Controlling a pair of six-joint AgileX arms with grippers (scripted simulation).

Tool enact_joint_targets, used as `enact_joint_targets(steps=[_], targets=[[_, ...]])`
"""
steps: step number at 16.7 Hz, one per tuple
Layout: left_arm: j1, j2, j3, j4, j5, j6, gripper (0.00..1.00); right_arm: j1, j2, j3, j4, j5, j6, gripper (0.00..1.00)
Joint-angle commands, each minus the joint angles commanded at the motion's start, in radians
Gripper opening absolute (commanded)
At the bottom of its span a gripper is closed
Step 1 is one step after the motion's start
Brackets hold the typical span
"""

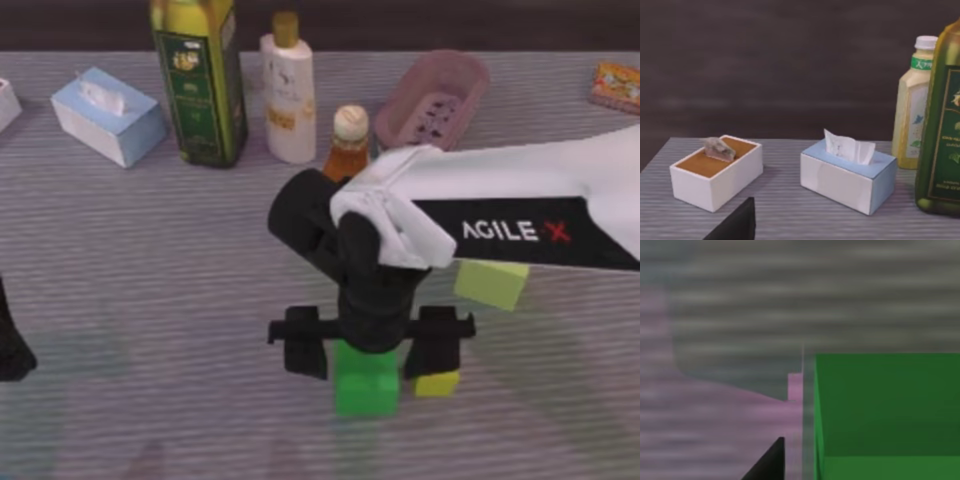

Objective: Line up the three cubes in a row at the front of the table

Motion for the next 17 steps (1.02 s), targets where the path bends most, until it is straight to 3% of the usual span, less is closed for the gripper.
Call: enact_joint_targets(steps=[9,17], targets=[[0.000,0.000,0.000,0.000,0.000,0.000,1.00,-0.001,-0.002,0.003,-0.004,0.000,0.000,1.00],[0.000,0.000,0.000,0.000,0.000,0.000,1.00,0.008,-0.088,0.141,-0.231,-0.001,0.000,1.00]])
